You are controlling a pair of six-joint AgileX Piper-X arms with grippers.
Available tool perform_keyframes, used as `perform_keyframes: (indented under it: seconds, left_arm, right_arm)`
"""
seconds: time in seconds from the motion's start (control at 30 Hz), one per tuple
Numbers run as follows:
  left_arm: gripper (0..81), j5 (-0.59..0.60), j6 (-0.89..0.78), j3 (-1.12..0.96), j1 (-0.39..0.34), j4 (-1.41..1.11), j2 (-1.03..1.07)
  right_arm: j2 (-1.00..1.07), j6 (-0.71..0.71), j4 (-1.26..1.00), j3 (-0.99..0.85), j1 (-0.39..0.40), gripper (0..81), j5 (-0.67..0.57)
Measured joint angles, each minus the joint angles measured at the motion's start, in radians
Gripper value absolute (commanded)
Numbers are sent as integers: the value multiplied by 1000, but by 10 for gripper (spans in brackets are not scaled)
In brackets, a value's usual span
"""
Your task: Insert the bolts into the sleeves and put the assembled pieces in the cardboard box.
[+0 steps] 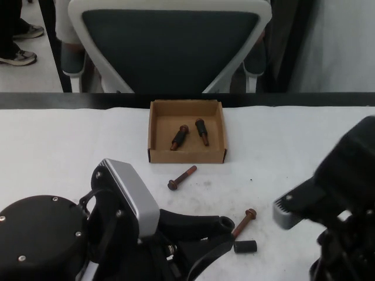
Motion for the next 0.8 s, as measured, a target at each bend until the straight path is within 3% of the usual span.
perform_keyframes:
  seconds: [0.07, 0.13, 0.3, 0.8]
  left_arm:
    - [8, 0, 0, 0, 0, 0, -8]
    - [8, 0, 0, 0, 0, 0, -10]
    - [8, 0, -2, 0, 0, 0, -10]
    - [8, 0, -25, 0, 0, 0, -10]
  right_arm:
    - [31, 8, 0, 0, 0, 442, -22]
    - [51, 14, 0, 0, 0, 505, -27]
    - [74, 45, -9, 0, 0, 442, 8]
    - [73, 132, -176, 13, 0, 442, 113]
